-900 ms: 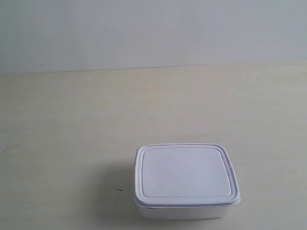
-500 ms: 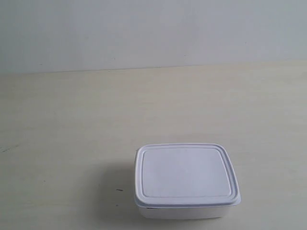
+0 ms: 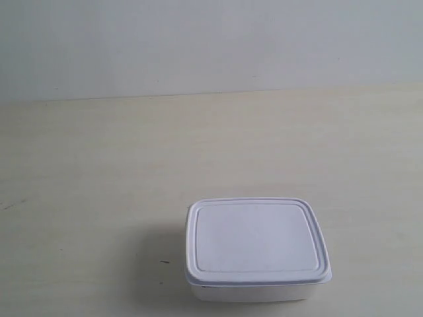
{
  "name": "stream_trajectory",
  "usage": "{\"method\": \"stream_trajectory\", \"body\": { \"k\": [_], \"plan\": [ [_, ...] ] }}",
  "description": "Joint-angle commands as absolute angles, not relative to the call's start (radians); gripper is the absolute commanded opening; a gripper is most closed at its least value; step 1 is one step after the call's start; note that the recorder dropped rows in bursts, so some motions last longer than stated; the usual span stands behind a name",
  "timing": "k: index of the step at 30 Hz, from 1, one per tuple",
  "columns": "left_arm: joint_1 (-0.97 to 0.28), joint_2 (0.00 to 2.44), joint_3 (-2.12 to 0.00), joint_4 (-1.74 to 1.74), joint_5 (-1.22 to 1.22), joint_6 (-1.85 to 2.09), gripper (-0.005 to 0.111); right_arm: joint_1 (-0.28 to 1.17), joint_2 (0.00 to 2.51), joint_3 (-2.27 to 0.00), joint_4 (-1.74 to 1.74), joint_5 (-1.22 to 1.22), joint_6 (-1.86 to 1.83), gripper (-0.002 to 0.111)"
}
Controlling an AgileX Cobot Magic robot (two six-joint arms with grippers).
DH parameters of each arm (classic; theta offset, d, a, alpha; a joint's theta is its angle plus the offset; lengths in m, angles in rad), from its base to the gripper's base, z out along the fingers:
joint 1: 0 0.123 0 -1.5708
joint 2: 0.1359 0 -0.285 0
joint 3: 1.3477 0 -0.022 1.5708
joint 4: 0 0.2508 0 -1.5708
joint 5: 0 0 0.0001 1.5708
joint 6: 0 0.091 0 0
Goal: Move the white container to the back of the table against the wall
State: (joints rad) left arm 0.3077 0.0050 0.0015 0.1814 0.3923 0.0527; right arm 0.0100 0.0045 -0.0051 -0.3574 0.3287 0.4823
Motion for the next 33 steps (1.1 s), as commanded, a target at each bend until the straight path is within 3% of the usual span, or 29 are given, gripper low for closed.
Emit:
{"method": "stream_trajectory", "body": {
  "k": [1, 6, 21, 30, 33],
  "plan": [
    [0.310, 0.000, 0.000, 0.183, 0.386, 0.056, 0.000, 0.012, 0.000, 0.000, -0.369, 0.317, 0.477, 0.000],
    [0.310, 0.000, 0.000, 0.183, 0.300, 0.103, 0.000, 0.012, 0.000, 0.000, -0.374, 0.126, 0.477, 0.000],
    [0.310, 0.000, 0.000, 0.168, -0.395, -0.171, 0.000, 0.012, 0.000, 0.000, -0.185, -0.274, 0.755, 0.000],
    [0.293, 0.000, 0.000, 0.168, -0.436, -0.264, 0.000, 0.012, 0.000, 0.000, -0.176, -0.506, 0.794, 0.000],
    [0.289, 0.017, 0.000, 0.168, -0.466, -0.492, 0.000, 0.012, 0.000, 0.000, -0.182, -0.520, 0.873, 0.000]
  ]
}}
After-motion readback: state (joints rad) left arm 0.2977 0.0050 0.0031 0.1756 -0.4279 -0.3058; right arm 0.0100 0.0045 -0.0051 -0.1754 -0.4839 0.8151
